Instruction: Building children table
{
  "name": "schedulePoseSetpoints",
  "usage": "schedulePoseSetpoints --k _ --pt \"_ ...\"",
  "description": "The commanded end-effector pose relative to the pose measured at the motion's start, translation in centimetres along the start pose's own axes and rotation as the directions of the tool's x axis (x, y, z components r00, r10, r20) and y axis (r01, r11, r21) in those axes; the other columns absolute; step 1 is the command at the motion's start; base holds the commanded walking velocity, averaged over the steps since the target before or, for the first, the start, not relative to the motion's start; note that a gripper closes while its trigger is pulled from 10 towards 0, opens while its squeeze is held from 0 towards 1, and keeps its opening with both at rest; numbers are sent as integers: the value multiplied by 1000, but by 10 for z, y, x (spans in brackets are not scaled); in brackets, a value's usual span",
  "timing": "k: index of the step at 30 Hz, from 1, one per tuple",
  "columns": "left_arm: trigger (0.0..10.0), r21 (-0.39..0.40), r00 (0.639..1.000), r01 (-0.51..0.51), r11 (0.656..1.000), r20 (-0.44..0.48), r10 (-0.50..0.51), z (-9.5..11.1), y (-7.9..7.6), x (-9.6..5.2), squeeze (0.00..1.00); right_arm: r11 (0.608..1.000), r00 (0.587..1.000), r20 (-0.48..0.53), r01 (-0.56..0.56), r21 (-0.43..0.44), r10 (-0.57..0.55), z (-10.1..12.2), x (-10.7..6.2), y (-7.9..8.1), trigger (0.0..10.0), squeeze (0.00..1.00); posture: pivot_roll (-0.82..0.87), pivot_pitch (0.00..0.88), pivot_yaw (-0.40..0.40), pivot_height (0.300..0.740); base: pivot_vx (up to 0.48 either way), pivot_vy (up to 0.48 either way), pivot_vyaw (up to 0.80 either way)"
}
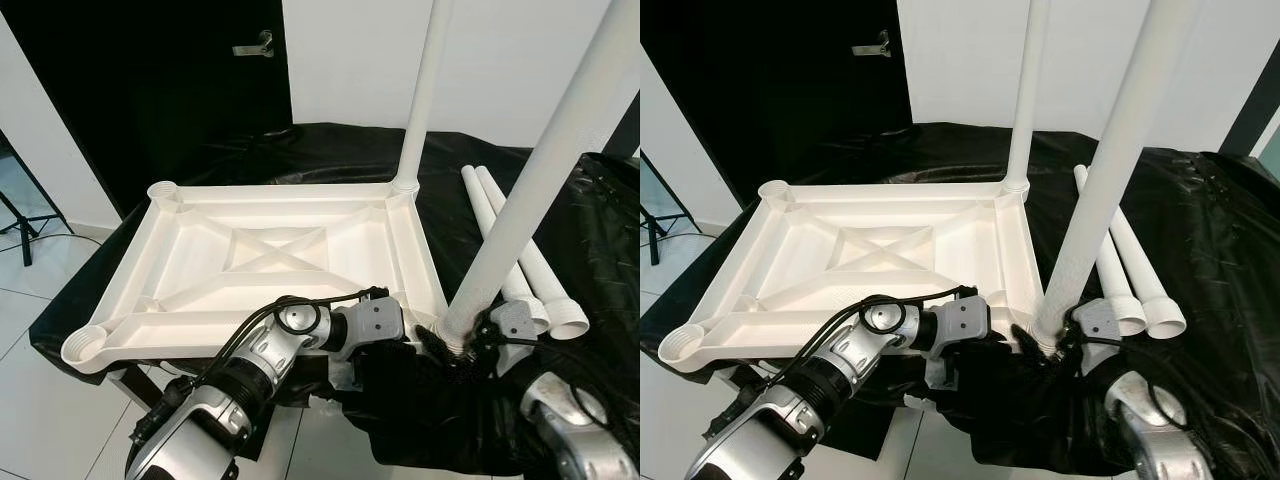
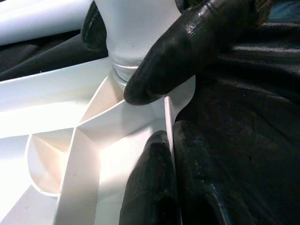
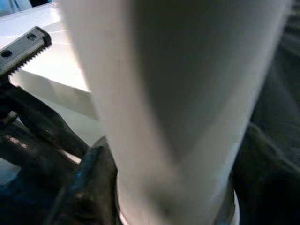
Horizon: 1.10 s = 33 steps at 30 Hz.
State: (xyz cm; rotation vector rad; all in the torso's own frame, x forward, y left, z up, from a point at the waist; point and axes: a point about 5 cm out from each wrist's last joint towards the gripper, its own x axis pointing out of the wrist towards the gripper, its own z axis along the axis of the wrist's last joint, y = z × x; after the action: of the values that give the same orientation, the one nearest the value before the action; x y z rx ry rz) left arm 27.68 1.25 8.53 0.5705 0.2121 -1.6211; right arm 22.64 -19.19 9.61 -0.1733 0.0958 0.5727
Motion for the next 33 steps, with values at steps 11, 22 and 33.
schedulePoseSetpoints --k 11,22,33 --pt "10000 -207 979 117 971 -142 -148 -54 -39 2 0 994 997 6 71 88 -72 -5 -1 2 0 0 158 0 -17 740 0 0 0" --pt "10000 -225 984 79 971 -137 -112 -56 -37 -1 0 792 793 70 591 153 -606 2 -20 -4 0 0 175 0 -28 740 0 0 0" --pt "10000 -214 982 88 973 -147 -121 -55 -34 -2 0 844 847 84 504 186 -524 6 -10 2 10000 1000 152 0 -14 740 0 0 0"
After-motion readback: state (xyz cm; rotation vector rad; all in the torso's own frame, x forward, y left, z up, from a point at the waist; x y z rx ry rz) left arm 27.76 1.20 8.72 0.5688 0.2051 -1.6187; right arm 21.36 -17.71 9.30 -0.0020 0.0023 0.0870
